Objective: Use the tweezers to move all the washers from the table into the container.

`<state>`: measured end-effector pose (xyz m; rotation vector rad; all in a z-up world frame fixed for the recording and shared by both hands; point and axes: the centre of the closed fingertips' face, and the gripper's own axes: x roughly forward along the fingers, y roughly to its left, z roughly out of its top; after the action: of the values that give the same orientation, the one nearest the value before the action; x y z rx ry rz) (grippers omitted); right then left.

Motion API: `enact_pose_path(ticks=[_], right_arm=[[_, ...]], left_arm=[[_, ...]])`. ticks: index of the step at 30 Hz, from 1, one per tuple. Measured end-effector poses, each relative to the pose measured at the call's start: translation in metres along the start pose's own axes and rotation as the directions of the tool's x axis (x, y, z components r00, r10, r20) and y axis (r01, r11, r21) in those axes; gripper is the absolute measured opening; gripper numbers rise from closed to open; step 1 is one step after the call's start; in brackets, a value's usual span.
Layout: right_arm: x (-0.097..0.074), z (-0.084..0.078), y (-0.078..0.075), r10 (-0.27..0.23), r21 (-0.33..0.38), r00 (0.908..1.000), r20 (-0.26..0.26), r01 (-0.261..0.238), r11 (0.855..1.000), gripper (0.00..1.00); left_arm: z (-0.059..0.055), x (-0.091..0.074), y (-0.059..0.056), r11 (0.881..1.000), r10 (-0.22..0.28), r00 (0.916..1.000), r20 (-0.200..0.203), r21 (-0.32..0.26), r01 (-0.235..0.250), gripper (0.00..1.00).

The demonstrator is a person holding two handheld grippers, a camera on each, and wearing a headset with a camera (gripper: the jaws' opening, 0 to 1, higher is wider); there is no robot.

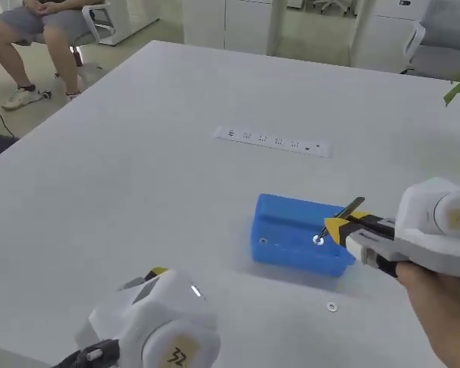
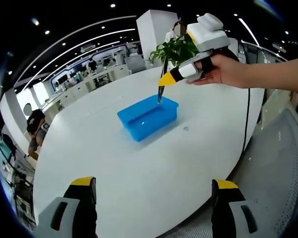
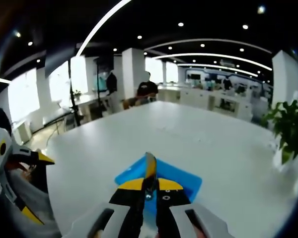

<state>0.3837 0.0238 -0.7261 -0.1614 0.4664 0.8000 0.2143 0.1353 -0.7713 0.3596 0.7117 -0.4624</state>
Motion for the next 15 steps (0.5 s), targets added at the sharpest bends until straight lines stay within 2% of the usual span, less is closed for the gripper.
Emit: enact_pose_path(ticks=[9, 15], right_arm=[[0.027, -0.014, -0.024, -0.032, 0.066, 0.9988, -0.036, 0.034, 0.997, 0.04], [0.036, -0.021, -0.019, -0.035, 0.057, 0.9968, -0.072, 0.04, 0.998, 0.04]], left_arm=[[0.001, 0.002, -0.003, 1.0, -0.005, 1.0, -0.003, 0.007, 0.005, 0.99], [0.002, 0.0, 0.0, 1.0, 0.002, 1.0, 0.003, 0.006, -0.002, 0.99]])
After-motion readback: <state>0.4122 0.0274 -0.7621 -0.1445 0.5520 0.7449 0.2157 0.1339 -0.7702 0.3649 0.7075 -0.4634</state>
